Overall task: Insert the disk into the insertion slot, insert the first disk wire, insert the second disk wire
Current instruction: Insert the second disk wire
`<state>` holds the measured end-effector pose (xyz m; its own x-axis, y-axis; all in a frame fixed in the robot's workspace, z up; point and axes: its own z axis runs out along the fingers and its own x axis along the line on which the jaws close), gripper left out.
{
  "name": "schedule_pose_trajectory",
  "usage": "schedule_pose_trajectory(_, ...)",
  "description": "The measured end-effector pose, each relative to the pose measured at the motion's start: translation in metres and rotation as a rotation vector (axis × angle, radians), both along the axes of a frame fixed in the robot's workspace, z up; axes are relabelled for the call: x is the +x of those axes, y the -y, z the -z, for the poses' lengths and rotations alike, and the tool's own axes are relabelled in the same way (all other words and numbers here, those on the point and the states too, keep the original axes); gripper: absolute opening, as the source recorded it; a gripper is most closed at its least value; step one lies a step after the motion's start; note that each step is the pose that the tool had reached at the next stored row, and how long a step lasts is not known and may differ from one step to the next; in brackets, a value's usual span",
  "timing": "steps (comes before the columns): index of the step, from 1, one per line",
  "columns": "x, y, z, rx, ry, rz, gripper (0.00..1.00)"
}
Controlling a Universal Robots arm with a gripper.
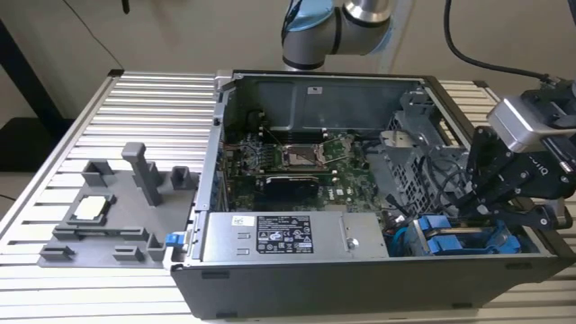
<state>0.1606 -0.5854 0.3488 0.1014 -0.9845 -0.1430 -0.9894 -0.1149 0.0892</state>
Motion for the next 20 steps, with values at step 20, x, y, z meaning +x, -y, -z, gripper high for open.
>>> schedule_pose_trajectory(20, 0.0057, 0.0038, 0.0082, 0.0106, 0.0006, 0.032, 0.16)
